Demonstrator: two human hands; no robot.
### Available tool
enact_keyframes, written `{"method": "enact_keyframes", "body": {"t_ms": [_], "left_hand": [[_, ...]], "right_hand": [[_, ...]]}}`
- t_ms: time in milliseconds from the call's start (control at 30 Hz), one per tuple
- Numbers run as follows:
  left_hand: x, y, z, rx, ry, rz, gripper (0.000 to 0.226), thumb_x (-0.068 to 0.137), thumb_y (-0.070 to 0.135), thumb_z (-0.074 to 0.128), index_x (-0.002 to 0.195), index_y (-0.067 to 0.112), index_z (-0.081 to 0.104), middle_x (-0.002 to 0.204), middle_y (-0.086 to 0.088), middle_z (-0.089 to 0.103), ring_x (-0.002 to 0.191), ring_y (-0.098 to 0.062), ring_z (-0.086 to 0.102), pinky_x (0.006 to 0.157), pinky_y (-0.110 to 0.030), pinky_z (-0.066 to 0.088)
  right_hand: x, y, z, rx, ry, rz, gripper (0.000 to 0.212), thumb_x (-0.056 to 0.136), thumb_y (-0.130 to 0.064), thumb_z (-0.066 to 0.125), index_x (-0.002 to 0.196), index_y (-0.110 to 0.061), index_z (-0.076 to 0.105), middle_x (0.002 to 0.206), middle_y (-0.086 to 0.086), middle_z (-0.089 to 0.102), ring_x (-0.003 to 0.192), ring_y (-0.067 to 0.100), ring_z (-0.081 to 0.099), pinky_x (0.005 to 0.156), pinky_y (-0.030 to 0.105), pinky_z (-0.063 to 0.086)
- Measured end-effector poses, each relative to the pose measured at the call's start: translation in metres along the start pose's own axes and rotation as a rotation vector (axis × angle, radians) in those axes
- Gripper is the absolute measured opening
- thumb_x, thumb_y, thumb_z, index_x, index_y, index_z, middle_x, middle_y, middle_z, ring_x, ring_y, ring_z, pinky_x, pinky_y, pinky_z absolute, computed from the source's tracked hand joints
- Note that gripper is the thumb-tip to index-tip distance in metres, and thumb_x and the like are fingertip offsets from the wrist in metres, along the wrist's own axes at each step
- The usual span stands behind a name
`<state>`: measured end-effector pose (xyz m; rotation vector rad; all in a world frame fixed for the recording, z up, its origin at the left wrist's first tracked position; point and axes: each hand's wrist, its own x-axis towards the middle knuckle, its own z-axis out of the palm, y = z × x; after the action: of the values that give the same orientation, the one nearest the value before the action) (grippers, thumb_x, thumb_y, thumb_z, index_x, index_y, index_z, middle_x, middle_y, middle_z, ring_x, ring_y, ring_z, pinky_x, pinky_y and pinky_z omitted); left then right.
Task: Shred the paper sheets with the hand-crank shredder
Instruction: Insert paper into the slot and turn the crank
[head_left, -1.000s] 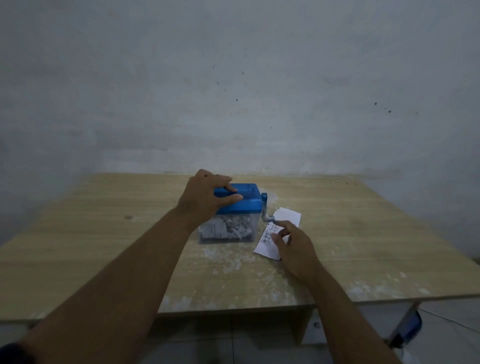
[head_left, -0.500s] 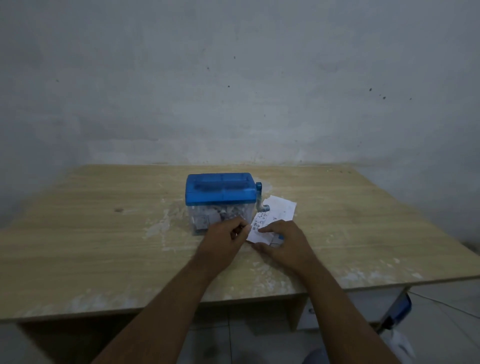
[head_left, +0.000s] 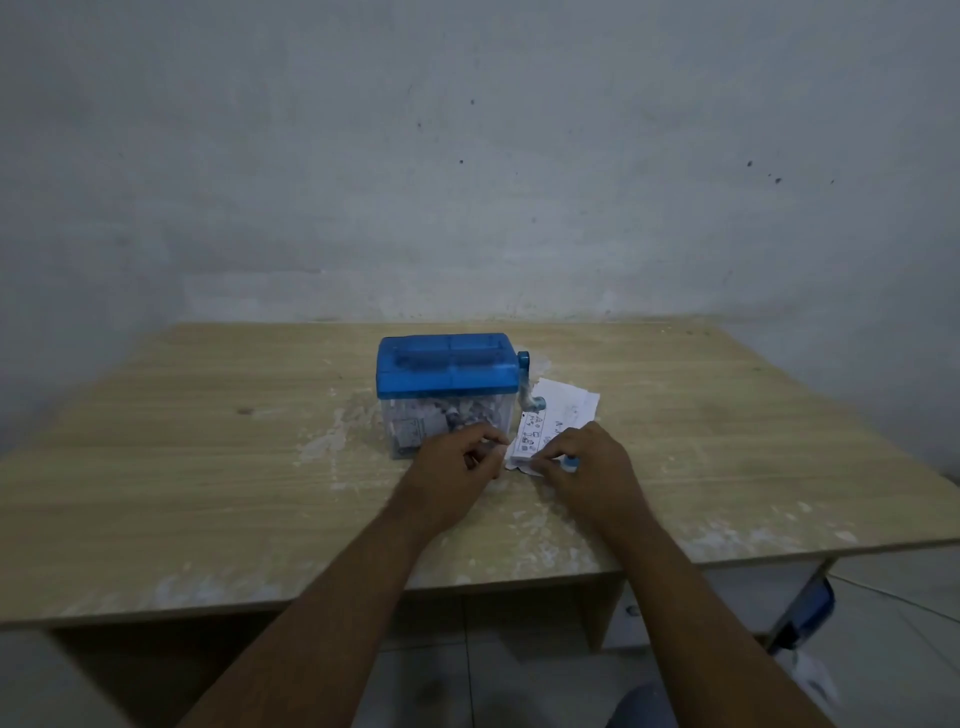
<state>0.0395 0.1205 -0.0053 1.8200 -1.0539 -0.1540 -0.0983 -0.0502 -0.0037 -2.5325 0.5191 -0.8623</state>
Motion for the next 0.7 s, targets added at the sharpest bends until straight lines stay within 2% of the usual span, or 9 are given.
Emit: {"method": "enact_keyframes", "body": {"t_ms": [133,267,367,533,700], "left_hand": [[0.0,-0.001,0.001,0.028,-0.029,-0.002,0.02,0.105,0.036,0.065,0.123,0.042,0.07,0.095,0.014,0.077,0.088,0.006,0.072,0.084,-0.027,0.063],[0.002,-0.005,0.001,0.061,-0.032,-0.001,0.029,0.103,0.038,0.067,0.131,0.042,0.07,0.098,0.016,0.077,0.09,0.009,0.07,0.086,-0.023,0.061],[0.005,-0.008,0.003,0.08,-0.034,0.007,0.029,0.102,0.04,0.068,0.131,0.043,0.071,0.106,0.016,0.077,0.094,0.007,0.069,0.089,-0.026,0.062],[0.007,-0.01,0.004,0.073,-0.025,0.031,0.026,0.1,0.039,0.072,0.125,0.044,0.075,0.118,0.016,0.076,0.102,0.004,0.068,0.094,-0.033,0.062],[0.006,-0.005,0.002,0.117,-0.03,0.064,0.022,0.098,0.043,0.072,0.119,0.042,0.077,0.113,0.019,0.077,0.096,0.004,0.068,0.09,-0.03,0.062]], "right_hand": [[0.003,0.006,0.008,0.008,-0.008,-0.039,0.01,0.096,-0.025,0.07,0.097,-0.027,0.081,0.095,-0.014,0.071,0.089,0.008,0.054,0.076,0.03,0.044],[0.005,0.007,0.006,0.007,0.006,-0.064,0.01,0.092,-0.019,0.075,0.096,-0.025,0.083,0.091,-0.012,0.074,0.083,0.008,0.061,0.075,0.029,0.047],[0.004,0.006,0.003,0.031,0.031,-0.061,0.01,0.089,-0.018,0.079,0.094,-0.024,0.084,0.088,-0.011,0.076,0.082,0.006,0.064,0.075,0.027,0.051],[0.004,0.005,0.001,0.07,0.026,-0.037,0.004,0.085,-0.027,0.084,0.089,-0.027,0.085,0.083,-0.015,0.074,0.077,0.004,0.064,0.071,0.022,0.05],[0.002,-0.001,-0.002,0.117,0.065,-0.055,0.009,0.083,-0.035,0.086,0.086,-0.027,0.084,0.079,-0.016,0.072,0.075,0.004,0.065,0.067,0.016,0.049]]}}
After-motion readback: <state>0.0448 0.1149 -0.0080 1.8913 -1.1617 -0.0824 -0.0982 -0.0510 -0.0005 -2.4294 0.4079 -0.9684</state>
